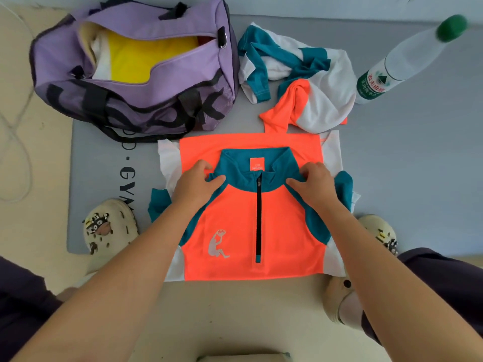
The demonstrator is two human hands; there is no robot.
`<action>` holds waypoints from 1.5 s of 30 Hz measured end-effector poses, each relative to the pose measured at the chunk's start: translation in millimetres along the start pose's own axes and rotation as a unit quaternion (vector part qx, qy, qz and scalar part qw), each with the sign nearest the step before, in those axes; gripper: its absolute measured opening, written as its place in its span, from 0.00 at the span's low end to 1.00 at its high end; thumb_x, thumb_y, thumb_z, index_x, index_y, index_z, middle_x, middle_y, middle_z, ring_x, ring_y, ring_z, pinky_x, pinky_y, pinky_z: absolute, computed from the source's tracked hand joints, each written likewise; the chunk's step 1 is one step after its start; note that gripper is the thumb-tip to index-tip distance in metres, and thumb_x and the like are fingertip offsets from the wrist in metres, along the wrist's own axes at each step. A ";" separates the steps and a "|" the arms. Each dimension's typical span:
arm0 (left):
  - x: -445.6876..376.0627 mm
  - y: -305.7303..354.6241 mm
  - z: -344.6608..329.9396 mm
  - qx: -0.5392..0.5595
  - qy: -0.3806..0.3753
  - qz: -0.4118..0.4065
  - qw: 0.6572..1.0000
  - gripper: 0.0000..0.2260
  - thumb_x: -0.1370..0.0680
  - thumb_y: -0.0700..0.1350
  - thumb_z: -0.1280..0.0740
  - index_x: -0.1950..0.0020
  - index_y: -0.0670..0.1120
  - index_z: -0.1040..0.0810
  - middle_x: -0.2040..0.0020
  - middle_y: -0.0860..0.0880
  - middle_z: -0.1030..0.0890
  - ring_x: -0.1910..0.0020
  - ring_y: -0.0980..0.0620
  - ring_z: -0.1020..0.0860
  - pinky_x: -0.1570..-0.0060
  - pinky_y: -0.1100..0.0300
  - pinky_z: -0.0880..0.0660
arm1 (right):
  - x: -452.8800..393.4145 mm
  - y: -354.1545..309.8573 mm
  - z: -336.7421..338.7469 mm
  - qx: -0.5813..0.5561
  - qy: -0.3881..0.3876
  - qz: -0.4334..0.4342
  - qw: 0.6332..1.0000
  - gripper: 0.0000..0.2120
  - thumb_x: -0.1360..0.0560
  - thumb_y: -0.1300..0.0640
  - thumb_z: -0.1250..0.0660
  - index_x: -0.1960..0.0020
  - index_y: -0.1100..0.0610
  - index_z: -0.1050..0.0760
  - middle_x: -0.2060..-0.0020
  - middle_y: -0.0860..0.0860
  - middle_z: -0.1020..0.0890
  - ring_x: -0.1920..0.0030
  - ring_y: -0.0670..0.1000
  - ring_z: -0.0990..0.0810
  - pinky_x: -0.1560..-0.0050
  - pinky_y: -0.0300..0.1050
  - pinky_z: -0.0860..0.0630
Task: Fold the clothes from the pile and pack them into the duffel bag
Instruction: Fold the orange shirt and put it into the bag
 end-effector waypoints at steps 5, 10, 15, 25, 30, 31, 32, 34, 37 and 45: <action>-8.4 4.2 -6.8 0.024 -0.040 0.022 0.999 0.13 0.27 0.56 0.28 0.57 0.48 0.26 0.62 0.53 0.28 0.59 0.50 0.28 0.59 0.54 0.30 | -1.0 -3.5 -5.4 -0.121 -0.012 -0.055 0.991 0.15 0.26 0.47 0.29 0.49 0.59 0.25 0.57 0.49 0.23 0.55 0.50 0.26 0.55 0.43 0.34; -6.6 0.5 7.9 0.085 -0.037 -0.052 0.994 0.20 0.24 0.49 0.30 0.69 0.47 0.37 0.71 0.54 0.39 0.71 0.54 0.39 0.68 0.55 0.41 | -2.4 -7.2 5.8 -0.169 -0.007 -0.008 0.986 0.14 0.26 0.52 0.30 0.64 0.59 0.27 0.71 0.47 0.31 0.68 0.46 0.33 0.67 0.42 0.37; -11.5 -6.2 12.4 0.074 0.011 -0.034 0.997 0.14 0.23 0.50 0.32 0.64 0.46 0.29 0.70 0.52 0.32 0.69 0.53 0.33 0.65 0.54 0.34 | -9.0 -18.1 7.6 -0.159 0.028 0.027 0.987 0.13 0.25 0.53 0.31 0.65 0.55 0.29 0.71 0.46 0.31 0.69 0.44 0.33 0.68 0.36 0.37; -23.6 -1.6 4.2 -0.051 0.072 -0.002 0.996 0.08 0.19 0.57 0.41 0.49 0.55 0.27 0.64 0.54 0.26 0.62 0.46 0.27 0.62 0.55 0.33 | -27.7 -21.3 -2.9 -0.120 0.013 0.033 0.992 0.04 0.22 0.54 0.35 0.53 0.52 0.30 0.62 0.48 0.27 0.58 0.52 0.29 0.58 0.45 0.36; -21.0 15.6 5.4 -0.119 0.083 -0.034 0.989 0.09 0.20 0.51 0.38 0.46 0.47 0.30 0.54 0.45 0.23 0.53 0.40 0.24 0.61 0.50 0.31 | -32.6 -20.5 0.9 -0.061 -0.024 0.023 0.998 0.12 0.24 0.46 0.32 0.54 0.54 0.31 0.62 0.48 0.27 0.57 0.54 0.27 0.58 0.46 0.36; -15.7 20.8 3.9 -0.142 0.117 -0.064 0.981 0.11 0.21 0.49 0.35 0.43 0.45 0.29 0.49 0.43 0.23 0.49 0.39 0.25 0.58 0.47 0.30 | -33.3 -17.0 5.2 -0.058 -0.034 0.016 0.998 0.15 0.26 0.44 0.30 0.53 0.53 0.30 0.61 0.48 0.26 0.57 0.54 0.27 0.58 0.46 0.35; -8.0 27.0 -0.4 -0.174 0.150 -0.108 0.967 0.14 0.23 0.49 0.34 0.41 0.44 0.28 0.45 0.42 0.24 0.46 0.39 0.26 0.53 0.45 0.30 | -33.7 -11.6 10.9 -0.054 -0.044 0.009 0.998 0.17 0.29 0.43 0.28 0.52 0.53 0.29 0.59 0.49 0.25 0.57 0.53 0.27 0.58 0.47 0.32; 11.5 42.3 -17.8 -0.216 0.177 -0.232 0.932 0.17 0.26 0.49 0.32 0.40 0.45 0.26 0.41 0.43 0.25 0.43 0.41 0.27 0.48 0.47 0.32 | -32.3 3.6 24.2 -0.018 -0.076 0.002 0.997 0.19 0.32 0.43 0.25 0.52 0.53 0.28 0.57 0.49 0.24 0.55 0.53 0.25 0.56 0.47 0.30; 33.9 53.1 -56.5 -0.274 0.061 -0.317 0.906 0.23 0.27 0.56 0.30 0.34 0.50 0.26 0.33 0.45 0.27 0.35 0.42 0.30 0.43 0.47 0.33 | -25.8 26.8 43.2 0.111 -0.187 -0.004 0.976 0.21 0.33 0.44 0.25 0.48 0.54 0.24 0.53 0.49 0.22 0.50 0.55 0.24 0.47 0.50 0.27; 38.9 57.5 -76.7 -0.320 -0.001 -0.231 0.919 0.38 0.33 0.65 0.28 0.28 0.52 0.34 0.24 0.44 0.38 0.27 0.40 0.39 0.36 0.41 0.37 | -18.3 67.7 112.5 0.307 -0.063 -0.062 0.947 0.12 0.20 0.51 0.39 0.44 0.56 0.23 0.49 0.55 0.20 0.43 0.59 0.24 0.38 0.55 0.35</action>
Point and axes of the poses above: each hand's wrist, its own x-axis away from the middle knuckle, its own z-axis out of the back of the hand, y = z × x, the point moved 2 cm from there along -x, towards the middle knuckle
